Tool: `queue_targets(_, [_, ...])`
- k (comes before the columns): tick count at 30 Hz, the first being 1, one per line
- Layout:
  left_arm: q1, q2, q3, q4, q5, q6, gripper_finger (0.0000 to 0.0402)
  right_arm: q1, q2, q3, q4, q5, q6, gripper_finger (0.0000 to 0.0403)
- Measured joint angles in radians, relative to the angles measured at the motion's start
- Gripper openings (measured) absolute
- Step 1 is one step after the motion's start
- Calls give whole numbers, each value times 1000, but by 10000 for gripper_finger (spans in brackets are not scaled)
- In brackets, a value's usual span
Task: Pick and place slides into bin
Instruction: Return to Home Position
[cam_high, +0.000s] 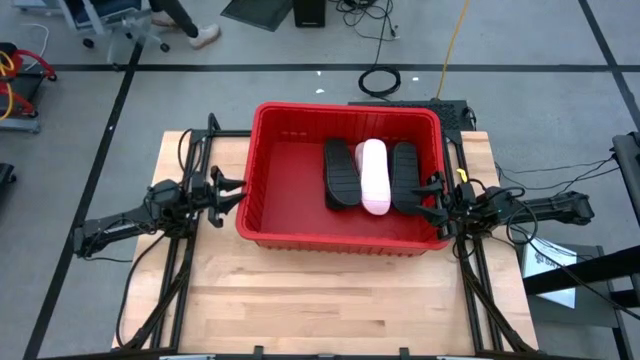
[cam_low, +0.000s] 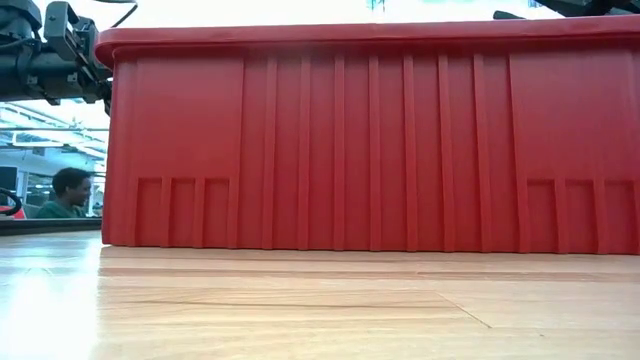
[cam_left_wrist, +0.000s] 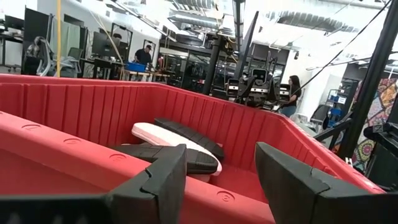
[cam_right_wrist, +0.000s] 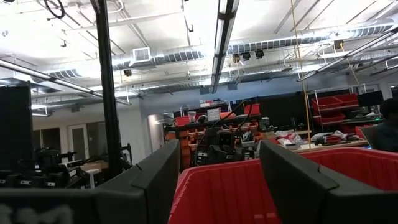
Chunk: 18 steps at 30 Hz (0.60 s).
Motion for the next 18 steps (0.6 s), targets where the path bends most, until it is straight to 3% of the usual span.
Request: queue_targets(18, [0, 0, 0, 9, 0, -1, 198, 0, 0, 0, 0, 0, 0, 212])
